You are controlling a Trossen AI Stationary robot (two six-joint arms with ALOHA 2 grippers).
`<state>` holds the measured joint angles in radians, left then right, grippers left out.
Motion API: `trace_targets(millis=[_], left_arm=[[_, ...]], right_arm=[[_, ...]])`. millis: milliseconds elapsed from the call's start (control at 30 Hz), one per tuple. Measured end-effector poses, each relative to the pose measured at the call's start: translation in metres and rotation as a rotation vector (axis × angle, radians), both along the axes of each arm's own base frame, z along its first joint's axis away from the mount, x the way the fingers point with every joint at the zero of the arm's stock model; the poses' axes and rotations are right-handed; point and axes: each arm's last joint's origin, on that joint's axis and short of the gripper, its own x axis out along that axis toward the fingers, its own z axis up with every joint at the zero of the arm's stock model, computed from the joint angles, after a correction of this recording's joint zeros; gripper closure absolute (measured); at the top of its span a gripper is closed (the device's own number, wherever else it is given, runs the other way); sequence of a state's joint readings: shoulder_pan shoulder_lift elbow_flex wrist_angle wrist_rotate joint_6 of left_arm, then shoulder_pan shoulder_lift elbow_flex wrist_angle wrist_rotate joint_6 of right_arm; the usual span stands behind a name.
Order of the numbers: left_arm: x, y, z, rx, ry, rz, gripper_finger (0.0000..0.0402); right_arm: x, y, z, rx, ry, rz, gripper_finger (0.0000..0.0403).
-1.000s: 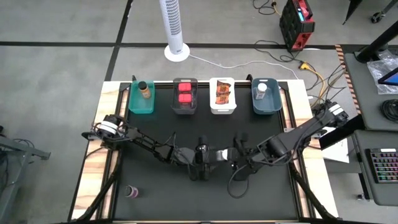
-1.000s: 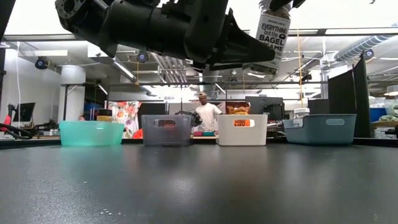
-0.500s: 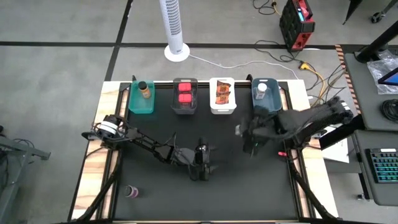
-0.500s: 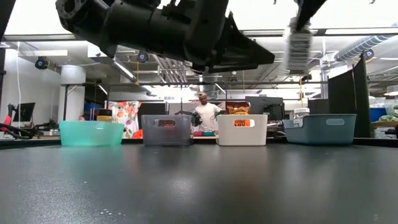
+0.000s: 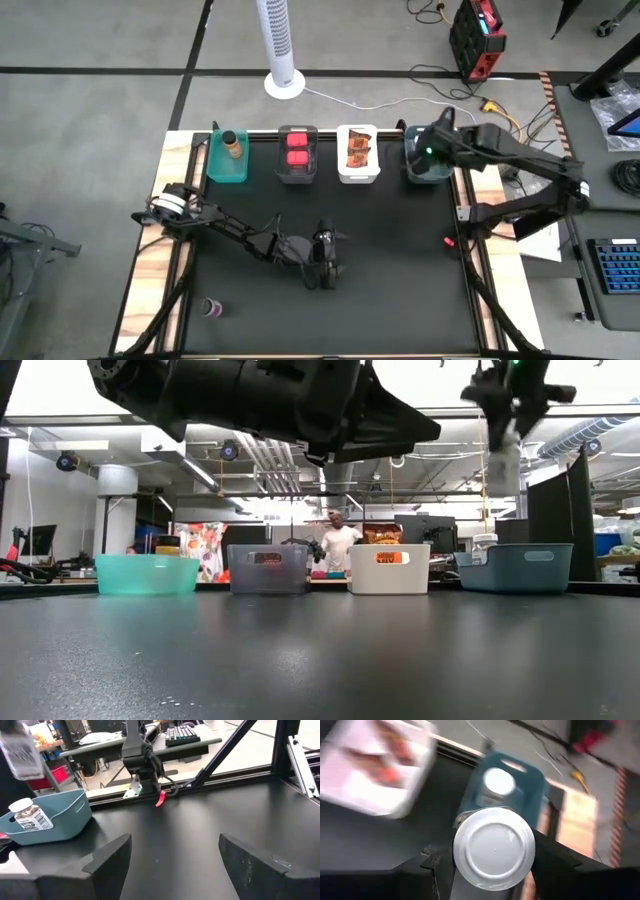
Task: Sort spices by type
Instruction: Put the white seasoning bottle into the blue bin
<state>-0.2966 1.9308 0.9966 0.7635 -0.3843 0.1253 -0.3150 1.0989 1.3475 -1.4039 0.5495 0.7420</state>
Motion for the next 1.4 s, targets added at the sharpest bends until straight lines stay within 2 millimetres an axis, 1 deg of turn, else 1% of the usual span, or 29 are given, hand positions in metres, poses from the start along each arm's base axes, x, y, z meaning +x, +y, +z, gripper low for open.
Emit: trace_targets(millis=[100, 200, 400, 567, 800, 933, 1067, 1233, 1400], left_arm=[[0.000, 0.000, 0.001, -0.001, -0.002, 0.000, 0.0119], [0.000, 0.000, 0.001, -0.002, -0.001, 0.000, 0.0119], [0.000, -0.001, 0.001, -0.004, -0.001, -0.001, 0.0119], [0.000, -0.001, 0.000, -0.006, 0.001, 0.000, 0.0119], [0.000, -0.001, 0.000, -0.006, 0.002, 0.000, 0.0119], [0.000, -0.001, 0.000, -0.006, 0.002, 0.000, 0.0119], [0.000, -0.001, 0.000, -0.005, 0.003, 0.000, 0.0119], [0.000, -0.001, 0.000, -0.005, 0.003, 0.000, 0.0119], [-0.001, -0.001, 0.000, -0.004, 0.007, 0.000, 0.0119]], right_arm=[[-0.010, -0.018, -0.018, 0.038, 0.035, -0.134, 0.0206], [-0.014, -0.030, -0.034, 0.047, 0.020, -0.218, 0.0206], [-0.010, -0.050, -0.064, 0.083, -0.110, -0.256, 0.0206], [-0.013, -0.062, -0.084, 0.134, -0.098, -0.325, 0.0206], [-0.020, -0.073, -0.101, 0.188, -0.057, -0.377, 0.0206], [-0.021, -0.079, -0.108, 0.189, -0.075, -0.389, 0.0206], [-0.018, -0.084, -0.116, 0.217, -0.114, -0.371, 0.0206], [-0.014, -0.091, -0.123, 0.231, -0.110, -0.387, 0.0206], [-0.009, -0.097, -0.135, 0.265, -0.072, -0.402, 0.0206]])
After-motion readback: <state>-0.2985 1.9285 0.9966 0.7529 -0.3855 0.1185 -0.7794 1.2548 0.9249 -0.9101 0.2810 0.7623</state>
